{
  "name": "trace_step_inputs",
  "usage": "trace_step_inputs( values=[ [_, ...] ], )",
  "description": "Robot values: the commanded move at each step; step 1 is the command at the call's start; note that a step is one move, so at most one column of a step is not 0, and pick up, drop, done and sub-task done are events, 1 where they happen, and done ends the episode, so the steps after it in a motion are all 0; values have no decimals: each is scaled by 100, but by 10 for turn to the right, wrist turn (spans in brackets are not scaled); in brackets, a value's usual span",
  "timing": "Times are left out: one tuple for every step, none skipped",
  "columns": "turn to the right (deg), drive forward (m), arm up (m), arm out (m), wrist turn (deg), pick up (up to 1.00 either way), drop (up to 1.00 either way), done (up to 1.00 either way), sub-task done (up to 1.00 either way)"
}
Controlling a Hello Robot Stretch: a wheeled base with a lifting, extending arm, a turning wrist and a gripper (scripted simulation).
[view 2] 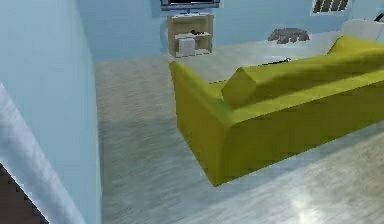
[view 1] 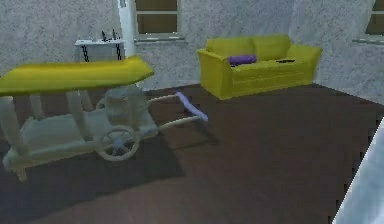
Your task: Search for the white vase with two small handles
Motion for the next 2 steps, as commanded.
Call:
trace_step_inputs(
  values=[
    [-240,0,0,0,0,0,0,0,0],
    [0,40,0,0,0,0,0,0,0]
  ],
)
